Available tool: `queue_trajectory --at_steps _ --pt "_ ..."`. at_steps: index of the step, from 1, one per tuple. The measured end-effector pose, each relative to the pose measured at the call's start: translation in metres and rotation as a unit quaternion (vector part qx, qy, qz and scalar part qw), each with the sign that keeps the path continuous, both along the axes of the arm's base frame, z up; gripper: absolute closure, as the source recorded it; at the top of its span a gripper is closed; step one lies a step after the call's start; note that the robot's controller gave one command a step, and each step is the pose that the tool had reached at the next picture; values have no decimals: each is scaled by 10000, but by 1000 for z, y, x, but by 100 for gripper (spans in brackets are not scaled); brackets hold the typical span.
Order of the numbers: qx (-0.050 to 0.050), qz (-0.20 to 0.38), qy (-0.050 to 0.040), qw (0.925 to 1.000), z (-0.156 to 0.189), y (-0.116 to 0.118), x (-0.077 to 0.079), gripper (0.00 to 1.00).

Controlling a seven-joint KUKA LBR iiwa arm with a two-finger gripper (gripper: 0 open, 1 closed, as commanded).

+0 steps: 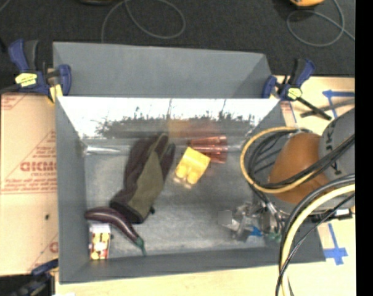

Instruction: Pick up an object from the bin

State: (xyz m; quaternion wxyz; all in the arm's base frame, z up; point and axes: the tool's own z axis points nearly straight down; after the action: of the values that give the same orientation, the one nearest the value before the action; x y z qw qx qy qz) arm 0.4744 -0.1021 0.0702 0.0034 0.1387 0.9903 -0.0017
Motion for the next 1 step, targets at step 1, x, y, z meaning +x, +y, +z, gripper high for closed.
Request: queue_trajectory --at_steps 1 --pt "-2 11 1 10000 0 0 0 100"
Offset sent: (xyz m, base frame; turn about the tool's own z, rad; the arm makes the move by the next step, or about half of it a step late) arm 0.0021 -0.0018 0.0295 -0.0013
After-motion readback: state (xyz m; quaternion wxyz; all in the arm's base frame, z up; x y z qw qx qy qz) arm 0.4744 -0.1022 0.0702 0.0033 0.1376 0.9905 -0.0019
